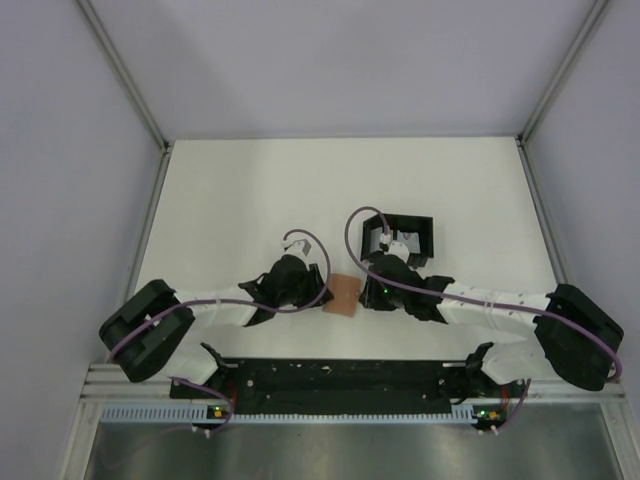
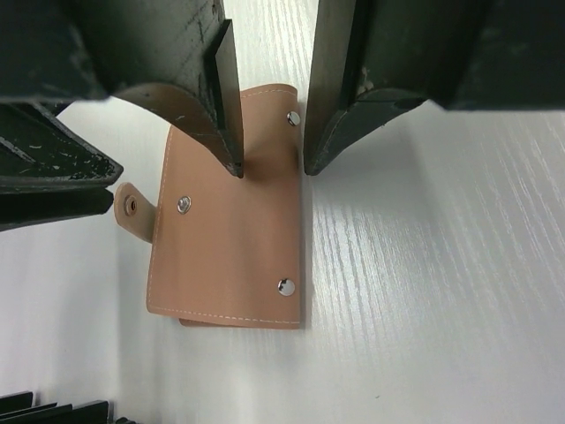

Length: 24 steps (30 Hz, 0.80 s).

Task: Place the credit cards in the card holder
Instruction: Close the card holder at the center of the board.

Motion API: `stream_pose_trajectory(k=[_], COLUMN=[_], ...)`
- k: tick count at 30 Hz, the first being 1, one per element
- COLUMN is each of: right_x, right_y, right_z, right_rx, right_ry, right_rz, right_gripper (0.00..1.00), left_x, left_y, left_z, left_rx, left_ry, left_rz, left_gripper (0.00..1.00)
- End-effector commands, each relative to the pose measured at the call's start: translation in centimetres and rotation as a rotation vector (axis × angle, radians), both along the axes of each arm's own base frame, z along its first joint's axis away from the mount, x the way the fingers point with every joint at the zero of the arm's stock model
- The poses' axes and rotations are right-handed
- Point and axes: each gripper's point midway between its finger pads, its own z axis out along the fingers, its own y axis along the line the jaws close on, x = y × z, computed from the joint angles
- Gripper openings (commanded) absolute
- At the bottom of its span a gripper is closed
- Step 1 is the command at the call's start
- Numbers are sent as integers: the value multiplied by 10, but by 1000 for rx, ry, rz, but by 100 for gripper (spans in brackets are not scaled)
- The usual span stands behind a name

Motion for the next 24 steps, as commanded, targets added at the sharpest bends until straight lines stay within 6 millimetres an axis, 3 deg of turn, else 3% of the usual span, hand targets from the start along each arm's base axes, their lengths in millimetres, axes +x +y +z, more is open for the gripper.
stream_pose_trajectory(k=[1, 6, 10, 14, 16, 20, 24], right_x=[23, 31, 36, 35, 35, 34, 34], right_y=[15, 6, 2, 2, 2, 3, 4], right_z=[31, 35, 32, 27, 26, 26, 26], right_rx=[46, 55, 45, 43, 42, 48, 51], right_ry=[-79, -85, -78, -66, -64, -61, -64], right_rz=[6, -23, -27, -21, -22, -16, -16], right_gripper=[31, 25, 22, 22, 22, 22, 22], left_x=[-14, -11, -9, -8, -7, -1, 8], left_y=[9, 2, -2, -6, -8, -10, -11], left_z=[-9, 1, 2, 7, 12, 21, 34], left_rx=[51, 27, 35, 23, 16, 20, 31], left_ry=[29, -5, -16, -37, -57, -99, -139], left_rz=[-43, -71, -95, -116, -126, -130, -118], left_gripper=[39, 36, 27, 27, 36, 38, 28])
